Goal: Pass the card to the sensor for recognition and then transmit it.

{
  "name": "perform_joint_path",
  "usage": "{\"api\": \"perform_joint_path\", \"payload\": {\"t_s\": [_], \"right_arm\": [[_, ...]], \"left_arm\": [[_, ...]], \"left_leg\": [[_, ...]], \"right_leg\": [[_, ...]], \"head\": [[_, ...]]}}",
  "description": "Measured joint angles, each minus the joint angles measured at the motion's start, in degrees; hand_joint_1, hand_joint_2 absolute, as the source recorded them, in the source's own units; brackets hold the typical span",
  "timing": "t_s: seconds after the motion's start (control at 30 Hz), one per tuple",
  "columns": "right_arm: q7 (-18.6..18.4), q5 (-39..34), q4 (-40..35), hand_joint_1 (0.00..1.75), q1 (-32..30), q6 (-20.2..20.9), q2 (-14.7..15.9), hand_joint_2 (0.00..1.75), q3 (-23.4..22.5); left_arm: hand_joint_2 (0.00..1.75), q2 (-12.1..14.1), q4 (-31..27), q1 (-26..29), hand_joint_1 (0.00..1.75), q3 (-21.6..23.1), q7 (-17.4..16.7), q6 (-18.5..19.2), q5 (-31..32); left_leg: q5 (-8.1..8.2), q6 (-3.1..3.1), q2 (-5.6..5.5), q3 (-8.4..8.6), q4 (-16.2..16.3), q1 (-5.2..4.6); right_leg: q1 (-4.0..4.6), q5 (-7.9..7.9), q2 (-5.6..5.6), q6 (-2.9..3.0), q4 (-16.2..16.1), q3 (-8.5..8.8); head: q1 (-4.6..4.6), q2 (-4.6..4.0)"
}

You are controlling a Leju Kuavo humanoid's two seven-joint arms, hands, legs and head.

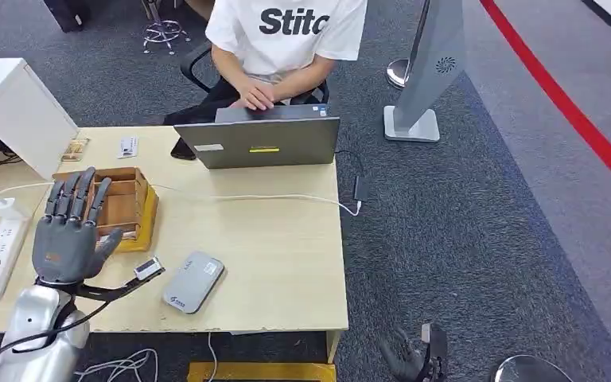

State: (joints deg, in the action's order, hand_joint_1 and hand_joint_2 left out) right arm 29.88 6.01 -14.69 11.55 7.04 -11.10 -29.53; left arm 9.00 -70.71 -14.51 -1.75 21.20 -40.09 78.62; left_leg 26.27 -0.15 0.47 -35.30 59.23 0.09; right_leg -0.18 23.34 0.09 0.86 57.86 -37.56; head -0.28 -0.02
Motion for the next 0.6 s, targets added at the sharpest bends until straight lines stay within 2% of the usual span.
{"api": "perform_joint_path", "payload": {"t_s": [0.2, 0.33, 0.47, 0.6], "right_arm": [[0.0, 0.0, 0.0, 0.0, -0.02, -0.02, 0.0, 1.75, 0.0], [0.15, -0.26, 0.0, 0.0, -0.07, -0.02, 0.07, 1.75, 0.0], [0.26, -0.22, 0.0, 0.0, -0.14, 0.07, 0.24, 1.75, 0.0], [0.02, 0.28, 0.0, 0.0, -0.13, 0.04, 0.26, 1.75, 0.0]], "left_arm": [[1.75, -0.11, -0.17, 0.37, 0.0, 0.07, -0.09, 0.0, 0.11], [1.75, 0.57, 0.68, 1.01, 0.0, 1.6, -3.43, 1.03, 2.78], [1.75, 2.3, 6.24, 0.97, 0.0, 3.26, -6.69, 2.16, 2.49], [1.75, 4.92, 15.68, -1.33, 0.0, 3.56, -12.3, 1.14, 5.49]], "left_leg": [[-0.03, 0.02, 0.0, 0.0, 0.0, 0.0], [-0.02, 0.02, 0.0, 0.0, 0.0, 0.0], [-0.02, 0.02, 0.0, 0.0, 0.0, 0.0], [-0.03, 0.0, 0.01, -0.01, -0.01, 0.03]], "right_leg": [[0.0, -0.02, 0.0, 0.0, 0.0, 0.01], [0.0, -0.02, 0.0, 0.0, 0.0, 0.01], [0.0, -0.02, 0.01, 0.0, 0.0, 0.0], [0.03, -0.02, 0.01, 0.01, 0.01, -0.01]], "head": [[0.0, 0.0], [0.0, 0.0], [0.0, 0.0], [0.02, 0.0]]}}
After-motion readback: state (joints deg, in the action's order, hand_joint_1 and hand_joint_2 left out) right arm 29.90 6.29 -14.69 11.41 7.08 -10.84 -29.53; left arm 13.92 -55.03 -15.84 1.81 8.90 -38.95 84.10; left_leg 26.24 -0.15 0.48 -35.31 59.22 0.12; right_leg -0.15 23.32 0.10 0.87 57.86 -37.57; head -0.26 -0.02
